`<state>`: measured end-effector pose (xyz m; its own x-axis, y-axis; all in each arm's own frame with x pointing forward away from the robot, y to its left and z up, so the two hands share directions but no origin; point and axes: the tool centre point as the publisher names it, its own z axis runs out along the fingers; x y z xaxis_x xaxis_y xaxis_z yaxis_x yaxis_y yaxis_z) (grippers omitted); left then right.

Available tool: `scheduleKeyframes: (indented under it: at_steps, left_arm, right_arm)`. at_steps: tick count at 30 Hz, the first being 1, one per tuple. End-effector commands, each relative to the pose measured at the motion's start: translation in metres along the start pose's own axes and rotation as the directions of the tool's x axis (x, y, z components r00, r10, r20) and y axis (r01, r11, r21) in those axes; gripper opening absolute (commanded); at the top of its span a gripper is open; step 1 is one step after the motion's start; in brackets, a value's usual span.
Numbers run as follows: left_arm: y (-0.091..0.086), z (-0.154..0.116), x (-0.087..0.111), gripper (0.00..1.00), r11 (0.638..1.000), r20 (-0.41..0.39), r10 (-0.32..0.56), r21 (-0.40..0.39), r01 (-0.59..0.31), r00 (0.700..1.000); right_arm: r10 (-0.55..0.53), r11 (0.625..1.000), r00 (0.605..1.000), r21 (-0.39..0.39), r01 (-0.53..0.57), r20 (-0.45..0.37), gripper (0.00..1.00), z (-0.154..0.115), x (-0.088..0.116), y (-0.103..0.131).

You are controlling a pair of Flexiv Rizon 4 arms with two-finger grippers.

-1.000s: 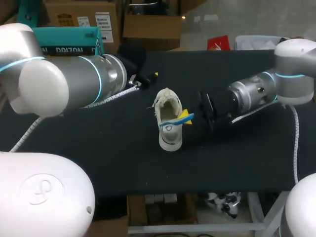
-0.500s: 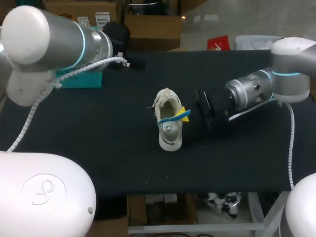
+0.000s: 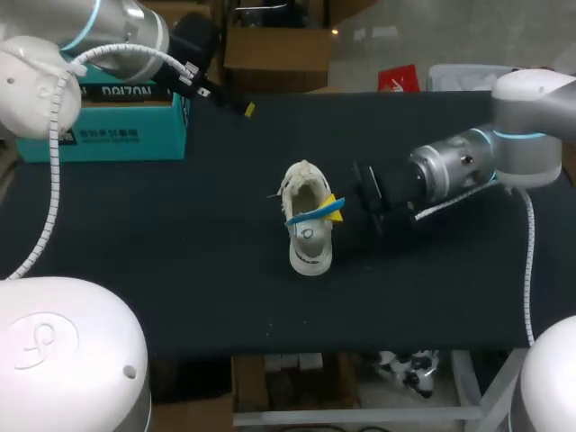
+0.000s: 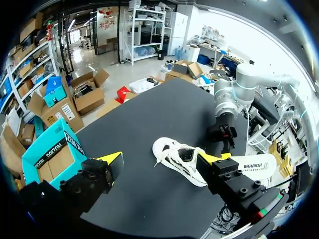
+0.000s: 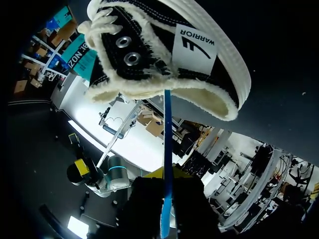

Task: Open the shoe tongue, take the insole out of the shoe, put the insole back into the shoe, and pack the shoe into the shoebox

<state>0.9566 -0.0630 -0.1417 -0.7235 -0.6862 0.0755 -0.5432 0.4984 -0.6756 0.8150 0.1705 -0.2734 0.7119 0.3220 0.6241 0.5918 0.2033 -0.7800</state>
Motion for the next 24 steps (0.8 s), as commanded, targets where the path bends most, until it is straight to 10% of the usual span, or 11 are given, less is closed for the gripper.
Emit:
scheduleKeyframes:
  at_steps: [1, 24]
  left_arm:
    - [0.004, 0.002, -0.002, 1.0, 0.994, -0.439, 0.102, 0.01, -0.109, 0.893]
    - [0.032, -0.006, 0.025, 1.0, 0.769, -0.58, 0.606, 0.253, -0.587, 0.544]
  right_arm:
    - [0.001, 1.0, 1.0, 0.001, -0.001, 0.0, 0.0, 0.0, 0.001, 0.002]
    - [0.007, 1.0, 1.0, 0.002, -0.007, -0.013, 0.0, -0.003, 0.003, 0.002]
